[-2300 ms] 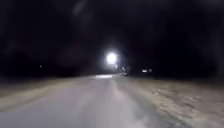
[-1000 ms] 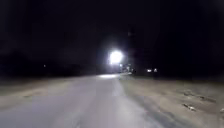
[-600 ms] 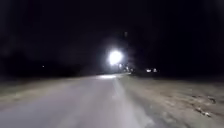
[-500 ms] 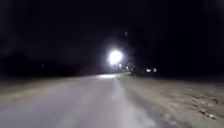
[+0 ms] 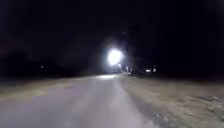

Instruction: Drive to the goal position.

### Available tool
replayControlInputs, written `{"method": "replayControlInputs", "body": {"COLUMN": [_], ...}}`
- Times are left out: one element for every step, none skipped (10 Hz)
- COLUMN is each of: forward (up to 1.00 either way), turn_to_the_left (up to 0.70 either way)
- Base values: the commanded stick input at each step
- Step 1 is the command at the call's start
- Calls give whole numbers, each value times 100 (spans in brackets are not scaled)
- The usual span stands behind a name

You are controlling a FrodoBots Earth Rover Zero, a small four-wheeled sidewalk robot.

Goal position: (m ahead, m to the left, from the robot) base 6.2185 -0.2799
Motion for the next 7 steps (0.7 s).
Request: {"method": "replayControlInputs", "body": {"forward": [78, 78, 78, 79, 82, 84, 84], "turn_to_the_left": [0, 0, 0, 0, 0, 0, 0]}}
